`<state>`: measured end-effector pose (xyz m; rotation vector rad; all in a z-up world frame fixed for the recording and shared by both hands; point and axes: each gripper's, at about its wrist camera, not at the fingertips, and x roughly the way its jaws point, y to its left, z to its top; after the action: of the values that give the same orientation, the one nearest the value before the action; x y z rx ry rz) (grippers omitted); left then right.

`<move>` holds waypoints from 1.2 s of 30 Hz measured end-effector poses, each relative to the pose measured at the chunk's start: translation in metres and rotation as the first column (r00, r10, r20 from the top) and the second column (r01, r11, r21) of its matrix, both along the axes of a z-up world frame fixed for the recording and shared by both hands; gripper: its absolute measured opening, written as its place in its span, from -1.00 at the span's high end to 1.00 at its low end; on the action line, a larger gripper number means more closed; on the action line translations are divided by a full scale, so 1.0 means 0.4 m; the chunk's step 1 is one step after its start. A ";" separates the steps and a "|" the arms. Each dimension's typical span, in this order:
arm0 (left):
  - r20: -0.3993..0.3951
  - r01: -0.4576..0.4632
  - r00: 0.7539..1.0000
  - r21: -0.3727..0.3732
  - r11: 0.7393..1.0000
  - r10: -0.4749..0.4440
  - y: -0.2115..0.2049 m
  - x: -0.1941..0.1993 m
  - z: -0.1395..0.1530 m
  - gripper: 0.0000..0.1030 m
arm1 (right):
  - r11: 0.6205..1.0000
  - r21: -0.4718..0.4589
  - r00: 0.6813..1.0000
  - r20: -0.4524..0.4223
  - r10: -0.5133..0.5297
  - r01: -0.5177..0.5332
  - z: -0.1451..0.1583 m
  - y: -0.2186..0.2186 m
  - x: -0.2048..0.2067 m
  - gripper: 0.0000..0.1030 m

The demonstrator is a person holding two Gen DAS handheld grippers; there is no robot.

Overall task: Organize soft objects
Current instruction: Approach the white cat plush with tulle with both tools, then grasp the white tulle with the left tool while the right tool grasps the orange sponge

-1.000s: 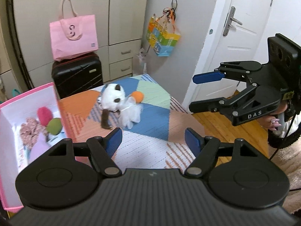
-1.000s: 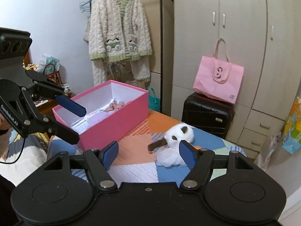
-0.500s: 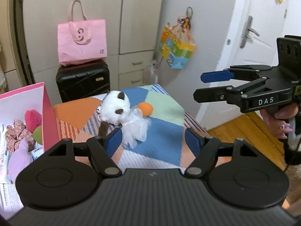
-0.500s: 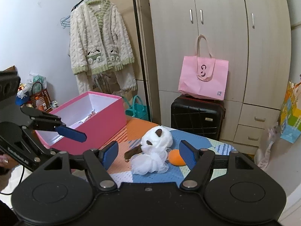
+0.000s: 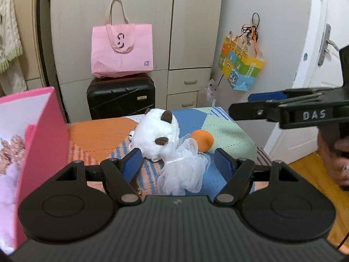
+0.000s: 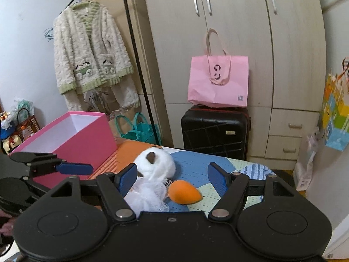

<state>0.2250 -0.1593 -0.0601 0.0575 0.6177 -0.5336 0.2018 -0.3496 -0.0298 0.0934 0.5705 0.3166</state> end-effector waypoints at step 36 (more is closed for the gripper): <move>-0.090 -0.080 0.993 0.018 0.997 0.081 -0.072 0.085 -0.160 0.28 | 1.000 -0.004 0.994 -0.112 0.013 -0.013 -0.196 0.046 0.096 0.00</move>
<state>0.2590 -0.1879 -0.1242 0.0214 0.7096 -0.4559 0.2401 -0.3311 -0.1080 0.1031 0.6837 0.3241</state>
